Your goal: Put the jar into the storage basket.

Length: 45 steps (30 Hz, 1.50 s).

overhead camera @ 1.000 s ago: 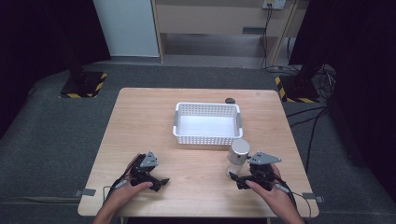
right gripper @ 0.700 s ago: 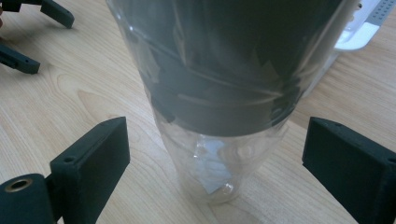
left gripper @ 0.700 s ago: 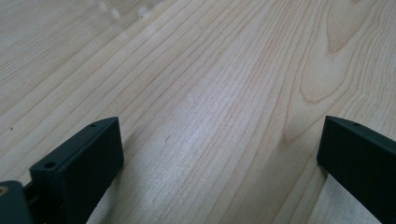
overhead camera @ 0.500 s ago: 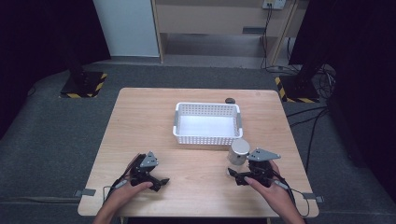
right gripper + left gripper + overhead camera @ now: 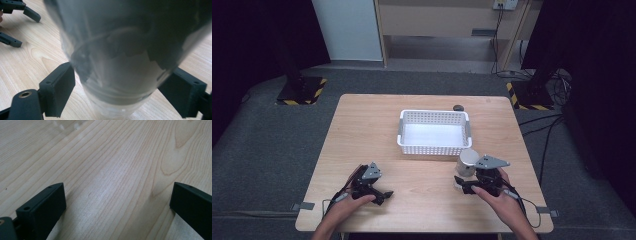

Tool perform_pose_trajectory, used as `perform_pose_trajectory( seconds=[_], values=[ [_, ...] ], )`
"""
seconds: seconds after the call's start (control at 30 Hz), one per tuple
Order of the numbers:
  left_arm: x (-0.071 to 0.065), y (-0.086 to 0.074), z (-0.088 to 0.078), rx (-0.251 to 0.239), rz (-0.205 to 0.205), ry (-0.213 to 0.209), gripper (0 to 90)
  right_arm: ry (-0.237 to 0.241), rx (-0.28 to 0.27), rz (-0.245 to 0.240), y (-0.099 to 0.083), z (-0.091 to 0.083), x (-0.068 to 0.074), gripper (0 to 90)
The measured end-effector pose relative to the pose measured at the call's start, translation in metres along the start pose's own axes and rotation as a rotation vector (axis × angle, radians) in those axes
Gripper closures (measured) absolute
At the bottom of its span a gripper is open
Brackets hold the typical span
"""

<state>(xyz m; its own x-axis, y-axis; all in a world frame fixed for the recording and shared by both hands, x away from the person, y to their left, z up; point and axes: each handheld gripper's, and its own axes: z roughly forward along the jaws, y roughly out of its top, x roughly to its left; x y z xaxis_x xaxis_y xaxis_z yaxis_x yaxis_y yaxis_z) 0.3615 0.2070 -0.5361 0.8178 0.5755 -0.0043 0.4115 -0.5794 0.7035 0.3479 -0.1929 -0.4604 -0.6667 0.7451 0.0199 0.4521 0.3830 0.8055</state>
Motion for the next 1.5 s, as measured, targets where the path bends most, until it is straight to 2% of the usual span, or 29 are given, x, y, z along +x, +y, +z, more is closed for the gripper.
perform_pose_trajectory(
  seconds=[0.27, 0.5, 0.77, 0.93, 1.07, 1.5],
  values=[
    [0.000, 0.000, 0.000, 0.001, 0.001, 0.000, 0.0, -0.016, -0.001, -0.015, 0.003, 0.002, -0.001, 23.2],
    [0.000, 0.000, 0.000, 0.000, 0.001, 0.000, 0.0, -0.012, -0.005, -0.025, 0.003, 0.003, 0.001, 29.1],
    [0.000, 0.000, 0.000, -0.001, -0.001, 0.000, 0.0, -0.013, -0.017, -0.018, 0.002, 0.003, 0.002, 30.5],
    [0.000, 0.000, 0.000, 0.000, 0.000, 0.000, 0.0, -0.021, -0.024, -0.037, 0.003, 0.001, 0.004, 30.7],
    [0.000, 0.000, 0.000, 0.001, 0.001, 0.000, 0.0, -0.012, -0.039, -0.028, 0.011, -0.004, 0.004, 30.7],
    [0.000, 0.000, 0.000, 0.000, 0.000, 0.000, 0.0, -0.018, -0.022, -0.055, 0.038, -0.007, -0.001, 30.8]
  ],
)
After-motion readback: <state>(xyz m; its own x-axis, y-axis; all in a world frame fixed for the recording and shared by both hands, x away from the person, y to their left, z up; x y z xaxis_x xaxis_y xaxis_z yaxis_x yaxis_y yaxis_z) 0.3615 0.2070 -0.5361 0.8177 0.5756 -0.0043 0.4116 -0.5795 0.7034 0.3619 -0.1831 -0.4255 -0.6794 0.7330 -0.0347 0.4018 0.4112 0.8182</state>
